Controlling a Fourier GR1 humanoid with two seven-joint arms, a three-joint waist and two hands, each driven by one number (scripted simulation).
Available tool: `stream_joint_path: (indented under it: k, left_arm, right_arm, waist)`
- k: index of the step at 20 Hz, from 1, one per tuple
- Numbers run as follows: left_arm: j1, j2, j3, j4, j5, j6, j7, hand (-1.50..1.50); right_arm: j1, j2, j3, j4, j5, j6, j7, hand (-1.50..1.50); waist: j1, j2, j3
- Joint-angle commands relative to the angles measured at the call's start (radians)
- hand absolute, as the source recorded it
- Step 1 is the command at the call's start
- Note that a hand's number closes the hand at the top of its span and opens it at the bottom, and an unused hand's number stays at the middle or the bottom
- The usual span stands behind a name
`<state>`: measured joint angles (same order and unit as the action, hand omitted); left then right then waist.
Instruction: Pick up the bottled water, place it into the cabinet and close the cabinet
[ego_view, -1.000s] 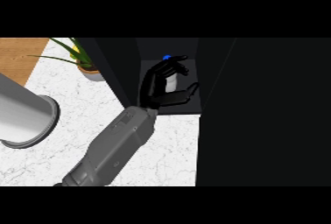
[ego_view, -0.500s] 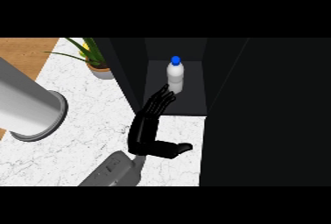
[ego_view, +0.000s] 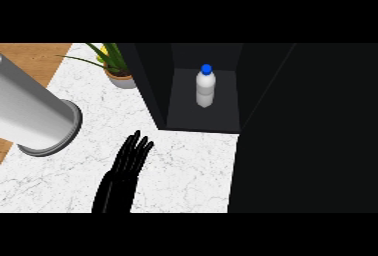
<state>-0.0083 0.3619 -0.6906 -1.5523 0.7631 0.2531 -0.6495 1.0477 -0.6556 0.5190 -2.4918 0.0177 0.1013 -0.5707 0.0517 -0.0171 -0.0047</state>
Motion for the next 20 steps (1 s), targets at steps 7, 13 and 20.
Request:
stream_joint_path:
  k: [7,13,20]
  left_arm:
    - [0.211,0.246,0.1,-0.154,0.036,-0.153,-0.111,-1.5]
    - [0.362,0.387,0.166,-0.192,0.076,-0.294,-0.198,-1.5]
    - [0.404,0.466,0.212,-0.165,0.096,-0.422,-0.242,-1.5]
  right_arm:
    - [-0.169,-0.163,0.054,-0.191,0.192,0.046,0.14,1.5]
    - [-0.239,-0.126,0.199,-0.199,0.147,0.003,0.26,1.5]
    - [-0.453,-0.094,0.254,-0.132,0.068,0.022,0.422,1.5]
  waist:
    - [0.023,0.008,-0.005]
    - [0.032,0.011,-0.007]
    - [0.081,0.034,-0.009]
